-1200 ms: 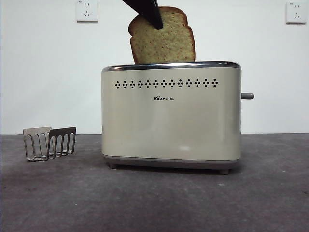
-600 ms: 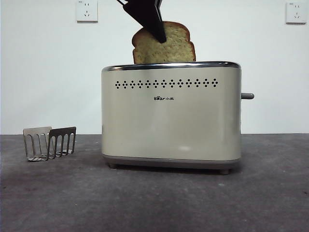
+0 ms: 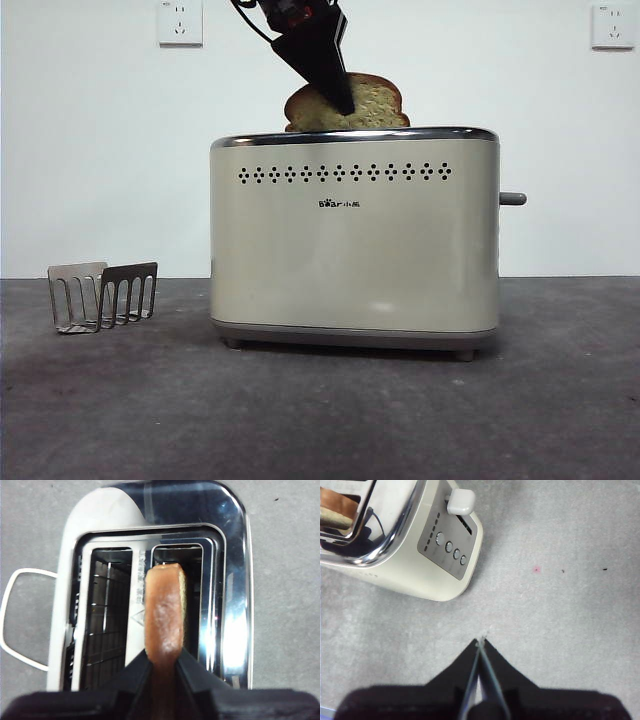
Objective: Pick up a slice of bread from the rack,put the bread on the toaster,press the button
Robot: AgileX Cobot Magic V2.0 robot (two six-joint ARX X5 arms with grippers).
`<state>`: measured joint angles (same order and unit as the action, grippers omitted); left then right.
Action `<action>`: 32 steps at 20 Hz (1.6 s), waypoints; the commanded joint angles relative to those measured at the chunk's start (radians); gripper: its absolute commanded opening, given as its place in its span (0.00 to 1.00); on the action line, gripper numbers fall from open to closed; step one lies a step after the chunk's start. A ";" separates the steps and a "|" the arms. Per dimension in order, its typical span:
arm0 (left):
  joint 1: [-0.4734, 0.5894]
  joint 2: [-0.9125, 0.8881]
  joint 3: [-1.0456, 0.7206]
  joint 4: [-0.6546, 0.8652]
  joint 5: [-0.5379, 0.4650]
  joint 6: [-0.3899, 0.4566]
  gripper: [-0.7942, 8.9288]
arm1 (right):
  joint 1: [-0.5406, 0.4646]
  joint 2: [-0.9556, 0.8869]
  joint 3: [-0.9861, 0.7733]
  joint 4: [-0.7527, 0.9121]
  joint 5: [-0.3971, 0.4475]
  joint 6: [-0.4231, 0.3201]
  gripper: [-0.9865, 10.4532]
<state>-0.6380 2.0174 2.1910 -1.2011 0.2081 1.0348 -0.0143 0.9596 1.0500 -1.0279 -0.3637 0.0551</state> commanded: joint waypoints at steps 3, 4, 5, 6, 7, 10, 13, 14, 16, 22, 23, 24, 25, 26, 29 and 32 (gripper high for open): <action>-0.008 0.022 -0.005 0.019 0.001 -0.106 0.15 | 0.001 0.000 0.003 0.000 0.002 -0.009 0.09; -0.008 0.021 -0.005 0.024 0.000 -0.141 0.28 | 0.001 0.000 0.003 0.000 0.002 -0.009 0.09; -0.006 0.021 -0.005 0.030 0.001 -0.164 0.40 | 0.001 0.000 0.003 0.000 0.002 -0.009 0.09; -0.005 0.019 -0.005 0.036 0.001 -0.183 0.48 | 0.001 0.000 0.003 0.000 0.002 -0.009 0.09; -0.001 0.011 -0.005 0.042 0.003 -0.211 0.48 | 0.001 0.000 0.003 0.001 0.002 -0.010 0.09; 0.008 -0.036 -0.005 0.046 0.008 -0.252 0.48 | 0.001 0.000 0.003 0.013 0.002 -0.012 0.09; 0.021 -0.110 -0.005 0.043 0.008 -0.302 0.48 | 0.001 0.001 0.003 0.045 0.001 -0.012 0.09; 0.023 -0.142 -0.005 0.042 0.008 -0.329 0.48 | 0.001 0.006 0.003 0.066 -0.005 -0.008 0.09; 0.027 -0.195 -0.005 0.041 0.008 -0.467 0.47 | 0.001 0.017 0.003 0.115 -0.040 0.028 0.08; 0.030 -0.294 -0.005 -0.117 0.007 -0.715 0.08 | -0.003 0.140 0.003 0.372 -0.204 0.147 0.08; 0.034 -0.298 -0.005 -0.118 0.007 -0.758 0.08 | -0.010 0.173 0.003 0.407 -0.264 0.169 0.08; 0.043 -0.310 -0.005 -0.118 0.008 -0.813 0.08 | -0.020 0.219 0.003 0.444 -0.330 0.192 0.08; 0.047 -0.315 -0.005 -0.118 0.008 -0.848 0.08 | -0.021 0.255 0.003 0.473 -0.360 0.208 0.08; 0.049 -0.322 -0.005 -0.118 0.008 -0.892 0.08 | -0.021 0.299 0.003 0.506 -0.378 0.224 0.08; 0.048 -0.340 -0.005 -0.120 0.008 -0.935 0.08 | -0.027 0.399 0.003 0.561 -0.410 0.234 0.08; 0.039 -0.370 -0.005 -0.121 0.008 -0.957 0.08 | -0.027 0.481 0.003 0.631 -0.445 0.256 0.08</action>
<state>-0.5953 1.6558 2.1910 -1.3235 0.2127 0.0978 -0.0399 1.4334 1.0523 -0.4042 -0.8021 0.2947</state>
